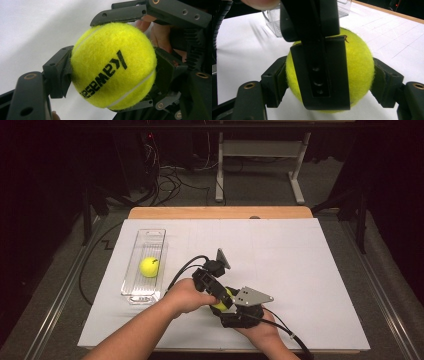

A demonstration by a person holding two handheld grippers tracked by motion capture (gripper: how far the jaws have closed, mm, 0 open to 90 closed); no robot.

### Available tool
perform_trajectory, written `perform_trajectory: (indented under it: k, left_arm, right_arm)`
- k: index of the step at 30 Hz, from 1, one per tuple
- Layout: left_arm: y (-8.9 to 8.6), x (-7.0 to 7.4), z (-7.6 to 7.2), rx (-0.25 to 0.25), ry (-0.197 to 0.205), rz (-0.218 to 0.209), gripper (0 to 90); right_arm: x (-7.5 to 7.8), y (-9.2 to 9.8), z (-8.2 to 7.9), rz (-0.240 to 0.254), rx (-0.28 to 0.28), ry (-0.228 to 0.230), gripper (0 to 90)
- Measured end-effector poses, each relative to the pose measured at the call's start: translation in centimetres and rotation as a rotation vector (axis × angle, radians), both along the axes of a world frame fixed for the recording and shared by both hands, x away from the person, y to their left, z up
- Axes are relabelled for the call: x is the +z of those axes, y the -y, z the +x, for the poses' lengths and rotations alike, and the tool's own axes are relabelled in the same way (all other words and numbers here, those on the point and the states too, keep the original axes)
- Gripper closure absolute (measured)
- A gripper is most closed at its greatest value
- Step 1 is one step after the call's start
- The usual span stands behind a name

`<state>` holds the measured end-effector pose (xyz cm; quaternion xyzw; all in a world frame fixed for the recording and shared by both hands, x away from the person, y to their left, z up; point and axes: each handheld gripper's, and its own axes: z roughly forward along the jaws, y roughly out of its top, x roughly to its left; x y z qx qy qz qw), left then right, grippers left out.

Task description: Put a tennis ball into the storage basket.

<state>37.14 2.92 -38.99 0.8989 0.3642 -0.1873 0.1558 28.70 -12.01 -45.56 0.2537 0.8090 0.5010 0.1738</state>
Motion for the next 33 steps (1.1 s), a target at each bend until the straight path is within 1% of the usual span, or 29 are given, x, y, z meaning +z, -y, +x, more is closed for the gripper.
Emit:
perform_trajectory:
  k: [14, 16, 20, 23, 25, 28, 33]
  left_arm:
    - [0.07, -0.05, 0.03, 0.001, -0.002, 0.003, 26.9]
    - [0.13, -0.08, 0.02, -0.001, -0.004, 0.005, 26.9]
    - [0.26, -0.13, -0.03, -0.003, -0.005, 0.004, 26.9]
    - [0.28, -0.12, -0.05, -0.004, -0.004, 0.006, 26.9]
    - [0.22, -0.06, -0.03, -0.004, -0.004, 0.008, 26.9]
    - [0.09, 0.03, 0.03, -0.001, -0.002, 0.008, 26.9]
    - [-0.18, 0.18, 0.12, 0.008, 0.005, 0.016, 26.9]
  right_arm:
    - [-0.07, 0.02, 0.03, 0.001, 0.002, 0.005, 24.9]
    - [-0.09, -0.03, 0.01, 0.013, 0.002, 0.006, 22.5]
    - [-0.10, -0.13, 0.05, 0.028, -0.007, 0.006, 13.8]
    - [-0.21, -0.30, 0.02, 0.028, -0.020, 0.012, 3.5]
    - [-0.25, -0.35, 0.00, 0.031, -0.024, 0.015, 0.1]
    - [-0.22, -0.33, -0.09, 0.039, -0.022, 0.022, 0.1]
    - [-0.19, -0.34, -0.14, 0.036, -0.018, 0.033, 0.1]
